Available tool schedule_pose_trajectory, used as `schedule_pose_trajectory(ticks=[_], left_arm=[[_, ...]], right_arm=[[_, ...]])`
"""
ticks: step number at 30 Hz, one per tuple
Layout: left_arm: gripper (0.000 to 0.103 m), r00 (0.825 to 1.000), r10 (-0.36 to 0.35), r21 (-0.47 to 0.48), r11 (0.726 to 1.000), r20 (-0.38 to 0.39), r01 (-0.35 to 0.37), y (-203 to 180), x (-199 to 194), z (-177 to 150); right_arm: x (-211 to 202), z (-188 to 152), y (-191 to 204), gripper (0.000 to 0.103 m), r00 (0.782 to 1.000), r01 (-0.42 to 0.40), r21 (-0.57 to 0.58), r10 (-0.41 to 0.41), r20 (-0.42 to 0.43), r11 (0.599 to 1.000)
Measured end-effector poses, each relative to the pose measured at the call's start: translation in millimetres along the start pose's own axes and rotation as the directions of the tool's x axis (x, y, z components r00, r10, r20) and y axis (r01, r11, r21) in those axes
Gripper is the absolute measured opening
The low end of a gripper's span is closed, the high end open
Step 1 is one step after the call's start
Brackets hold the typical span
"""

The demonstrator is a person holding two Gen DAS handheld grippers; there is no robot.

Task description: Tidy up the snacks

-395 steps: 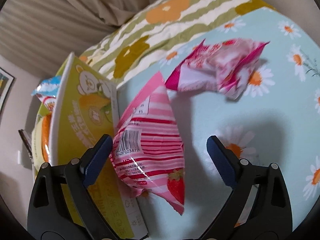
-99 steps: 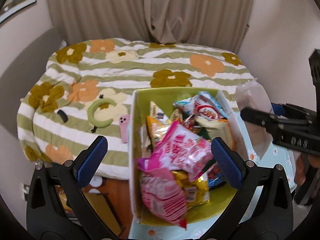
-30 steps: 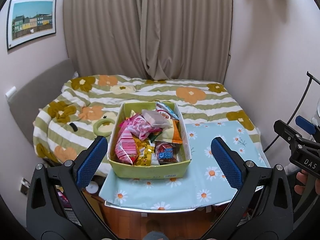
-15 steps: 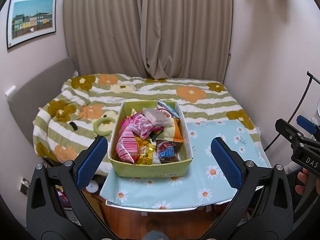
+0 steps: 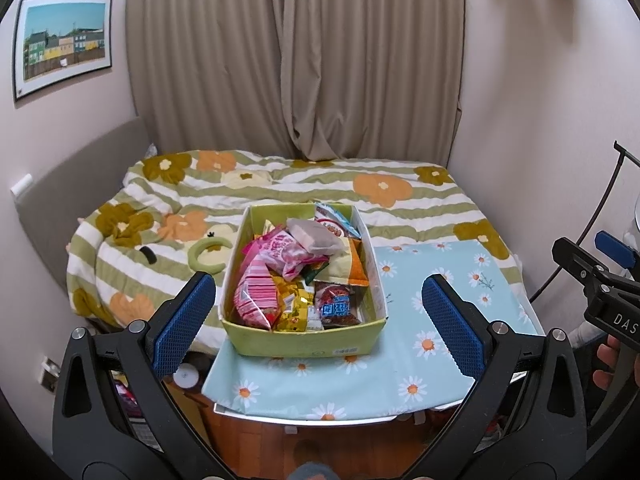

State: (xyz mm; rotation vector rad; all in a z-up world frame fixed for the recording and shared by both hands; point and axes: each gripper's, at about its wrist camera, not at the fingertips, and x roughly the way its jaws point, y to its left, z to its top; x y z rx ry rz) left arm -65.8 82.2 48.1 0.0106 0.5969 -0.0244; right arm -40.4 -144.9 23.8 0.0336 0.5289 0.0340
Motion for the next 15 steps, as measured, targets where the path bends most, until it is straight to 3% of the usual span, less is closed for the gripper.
schedule_pose_trajectory(ticks=[8, 15], left_arm=[[0.103, 0.997, 0.055, 0.021, 0.998, 0.053, -0.056, -2.0, -4.2, 2.2], [0.103, 0.997, 0.039, 0.025, 0.999, 0.063, -0.04, -2.5, -5.3, 1.4]], right_arm=[[-0.1, -0.2, 0.9, 0.095, 1.0, 0.002, 0.001, -0.002, 0.0, 1.0], [0.0, -0.7, -0.1, 0.095, 1.0, 0.0, 0.002, 0.0, 0.0, 1.0]])
